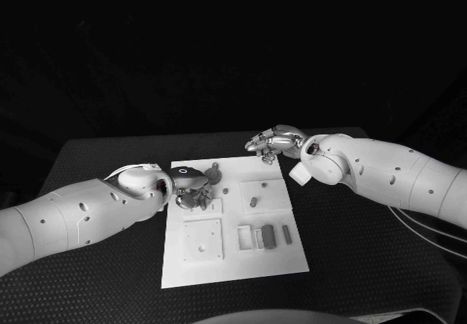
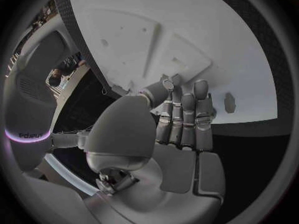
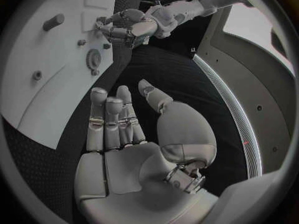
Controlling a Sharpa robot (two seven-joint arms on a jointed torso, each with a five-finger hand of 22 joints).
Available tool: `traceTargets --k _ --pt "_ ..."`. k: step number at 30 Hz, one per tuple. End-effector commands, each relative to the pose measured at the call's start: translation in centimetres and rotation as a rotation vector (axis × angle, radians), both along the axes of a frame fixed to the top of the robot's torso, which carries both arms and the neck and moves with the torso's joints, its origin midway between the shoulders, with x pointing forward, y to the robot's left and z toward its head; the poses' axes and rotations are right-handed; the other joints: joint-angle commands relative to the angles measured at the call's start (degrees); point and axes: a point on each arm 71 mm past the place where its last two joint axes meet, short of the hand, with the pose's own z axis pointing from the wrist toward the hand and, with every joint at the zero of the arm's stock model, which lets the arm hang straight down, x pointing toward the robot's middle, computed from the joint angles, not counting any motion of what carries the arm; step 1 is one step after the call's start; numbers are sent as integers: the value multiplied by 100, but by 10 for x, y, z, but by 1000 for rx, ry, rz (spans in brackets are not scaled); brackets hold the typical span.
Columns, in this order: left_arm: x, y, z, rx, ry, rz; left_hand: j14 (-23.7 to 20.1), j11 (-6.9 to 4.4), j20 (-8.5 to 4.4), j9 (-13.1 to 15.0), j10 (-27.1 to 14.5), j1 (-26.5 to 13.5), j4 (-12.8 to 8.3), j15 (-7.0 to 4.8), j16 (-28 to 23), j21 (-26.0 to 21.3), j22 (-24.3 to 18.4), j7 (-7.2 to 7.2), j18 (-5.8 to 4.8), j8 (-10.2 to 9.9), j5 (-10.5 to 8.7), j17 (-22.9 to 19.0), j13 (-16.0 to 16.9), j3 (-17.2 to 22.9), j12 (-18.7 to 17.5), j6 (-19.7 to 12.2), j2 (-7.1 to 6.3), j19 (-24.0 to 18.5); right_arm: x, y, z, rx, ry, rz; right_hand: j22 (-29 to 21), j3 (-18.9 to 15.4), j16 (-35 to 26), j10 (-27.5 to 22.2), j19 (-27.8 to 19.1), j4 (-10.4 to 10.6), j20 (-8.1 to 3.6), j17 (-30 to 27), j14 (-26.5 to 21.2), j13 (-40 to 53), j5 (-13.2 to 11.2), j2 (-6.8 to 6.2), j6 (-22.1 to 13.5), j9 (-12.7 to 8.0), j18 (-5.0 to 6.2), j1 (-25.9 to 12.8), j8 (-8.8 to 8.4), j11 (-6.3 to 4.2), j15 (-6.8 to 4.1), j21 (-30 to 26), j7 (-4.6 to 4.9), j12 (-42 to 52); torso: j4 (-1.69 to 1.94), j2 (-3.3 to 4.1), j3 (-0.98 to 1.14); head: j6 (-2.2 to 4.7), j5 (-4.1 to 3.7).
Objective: Assemble the parts on the task board
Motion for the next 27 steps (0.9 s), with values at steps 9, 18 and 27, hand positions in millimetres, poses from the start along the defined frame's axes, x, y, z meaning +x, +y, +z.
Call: traceTargets --k 9,18,27 --pt "-2 -1 1 -6 -7 -15 -53 1 19 43 -217 70 10 16 72 51 127 -73 161 69 19 51 154 -28 278 146 -11 25 -1 2 0 5 4 21 81 13 -23 -9 14 31 -5 -7 -36 -8 22 -4 -12 -5 116 -45 -34 30 21 -24 40 24 2 0 -1 -10 -4" --pt "-3 -2 -1 -1 5 -21 -146 38 39 73 -411 91 9 45 164 93 140 -135 168 128 19 134 212 39 411 288 136 -10 -1 2 0 5 5 22 82 13 -23 -9 14 32 -5 -7 -37 -10 22 -4 -12 -6 116 -47 -34 30 22 -25 41 25 1 0 -3 -12 -5" --pt "-3 -2 -1 3 10 -20 -262 67 63 81 -528 50 11 72 279 171 145 -148 188 128 19 200 229 106 492 320 215 -48 -1 2 -1 5 6 23 82 13 -24 -9 14 33 -5 -8 -37 -11 22 -4 -13 -6 116 -48 -34 30 22 -26 41 26 0 0 -2 -6 -6"
